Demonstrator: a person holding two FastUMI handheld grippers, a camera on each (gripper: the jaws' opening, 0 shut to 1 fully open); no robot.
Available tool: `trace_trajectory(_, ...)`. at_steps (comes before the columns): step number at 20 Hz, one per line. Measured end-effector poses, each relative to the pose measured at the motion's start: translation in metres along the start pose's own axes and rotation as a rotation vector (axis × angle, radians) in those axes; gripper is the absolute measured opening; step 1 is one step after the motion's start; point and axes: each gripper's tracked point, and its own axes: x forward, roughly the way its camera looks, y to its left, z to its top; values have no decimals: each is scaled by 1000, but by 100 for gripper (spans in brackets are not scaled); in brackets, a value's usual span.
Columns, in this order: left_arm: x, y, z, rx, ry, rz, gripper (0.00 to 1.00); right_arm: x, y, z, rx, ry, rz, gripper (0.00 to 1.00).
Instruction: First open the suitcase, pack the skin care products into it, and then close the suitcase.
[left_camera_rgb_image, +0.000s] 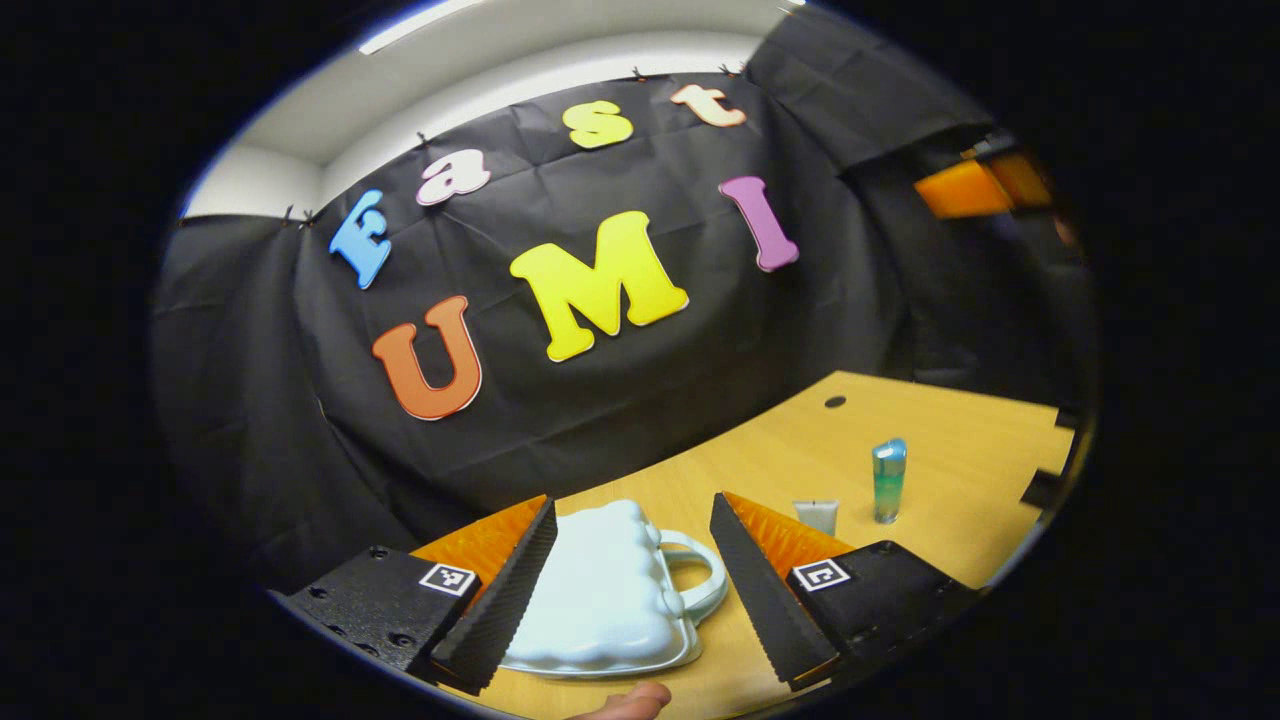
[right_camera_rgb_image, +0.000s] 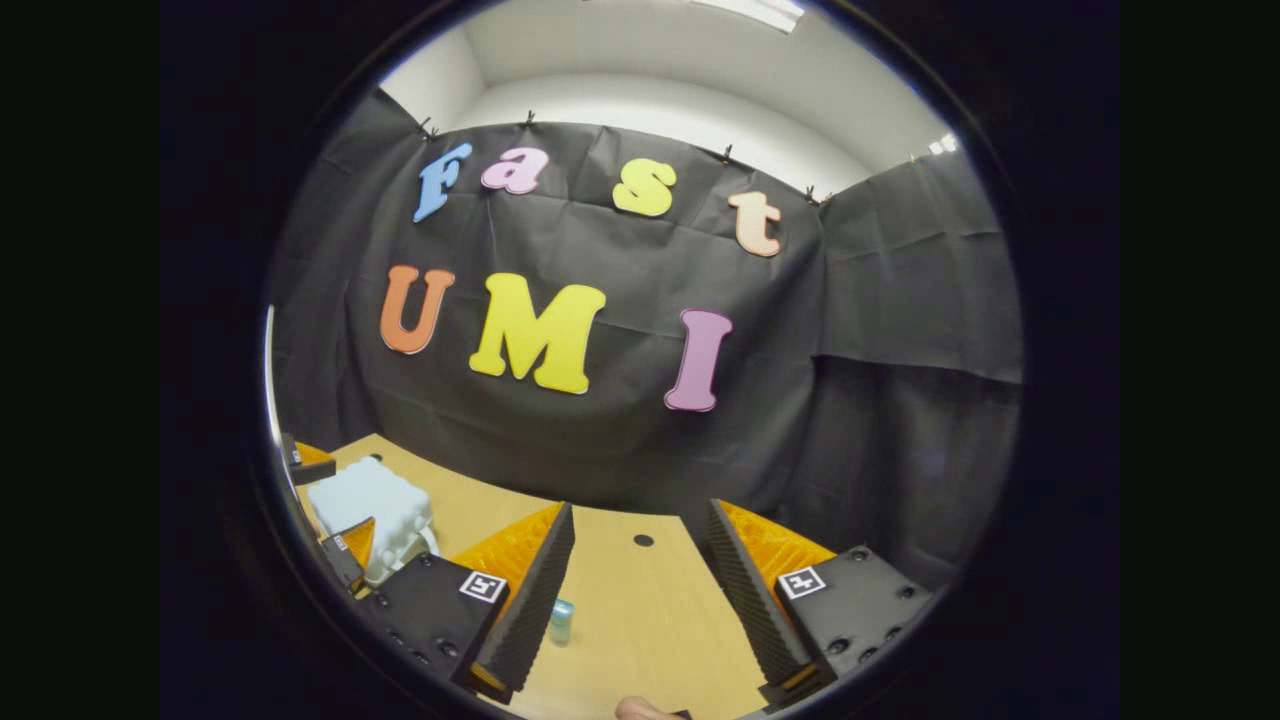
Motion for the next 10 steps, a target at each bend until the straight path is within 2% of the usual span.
trace_trajectory(4, 17, -21, -50, 218, 107, 3, 98, 23, -24, -12, 1, 11, -13, 80)
trace_trajectory(8, 39, -37, -64, 538, 82, -5, 98, 46, -37, -29, 28, 44, -10, 80)
trace_trajectory(10, 47, -49, -81, 616, 104, -40, 98, 55, -42, -38, 33, 63, -4, 80)
